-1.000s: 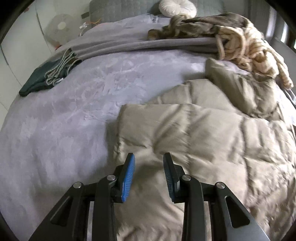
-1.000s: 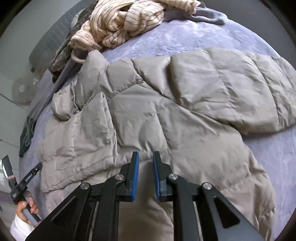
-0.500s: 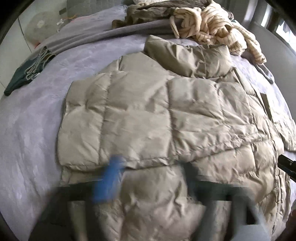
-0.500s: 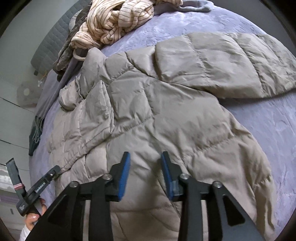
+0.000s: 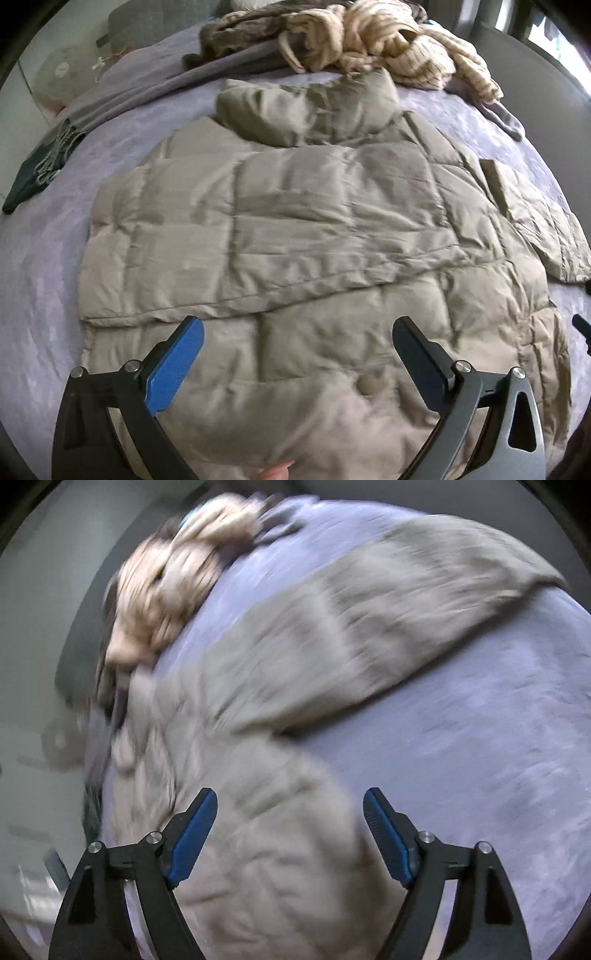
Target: Fold large clothes
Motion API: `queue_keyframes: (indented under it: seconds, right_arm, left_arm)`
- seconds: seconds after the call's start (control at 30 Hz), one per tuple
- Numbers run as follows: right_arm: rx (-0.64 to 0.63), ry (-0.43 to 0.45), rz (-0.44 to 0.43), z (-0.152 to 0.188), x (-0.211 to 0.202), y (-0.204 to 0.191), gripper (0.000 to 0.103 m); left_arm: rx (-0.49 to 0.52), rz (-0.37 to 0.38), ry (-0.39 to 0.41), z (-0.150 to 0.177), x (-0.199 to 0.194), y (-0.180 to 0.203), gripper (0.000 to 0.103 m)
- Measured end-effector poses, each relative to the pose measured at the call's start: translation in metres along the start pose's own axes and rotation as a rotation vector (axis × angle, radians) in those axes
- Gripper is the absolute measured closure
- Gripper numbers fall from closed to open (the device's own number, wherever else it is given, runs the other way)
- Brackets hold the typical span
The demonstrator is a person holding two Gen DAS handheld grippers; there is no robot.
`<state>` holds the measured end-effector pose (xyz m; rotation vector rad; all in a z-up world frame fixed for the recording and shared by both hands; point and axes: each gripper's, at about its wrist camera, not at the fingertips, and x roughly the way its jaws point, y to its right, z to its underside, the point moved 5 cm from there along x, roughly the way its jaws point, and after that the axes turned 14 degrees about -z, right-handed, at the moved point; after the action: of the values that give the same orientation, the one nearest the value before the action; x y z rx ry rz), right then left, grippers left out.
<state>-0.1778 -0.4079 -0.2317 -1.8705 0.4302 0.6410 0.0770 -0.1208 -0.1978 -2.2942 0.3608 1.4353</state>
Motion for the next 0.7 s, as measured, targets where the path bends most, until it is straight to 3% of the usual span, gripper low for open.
queue_keyframes:
  seconds: [0.3,0.5,0.7]
  right_arm:
    - [0.189,0.227,-0.001,-0.082,-0.055,0.087,0.017]
    - [0.388,0.262,-0.136,-0.129,-0.053,0.132,0.016]
    - [0.495,0.296,-0.239,-0.159,-0.046,0.142,0.020]
  left_arm:
    - [-0.004,0.052,-0.056,-0.002,-0.003,0.047,0.001]
    - [0.007,0.052,-0.033,-0.008,-0.013,0.066,0.001]
    - [-0.002,0.036,-0.006,-0.018,-0.021,0.072,0.001]
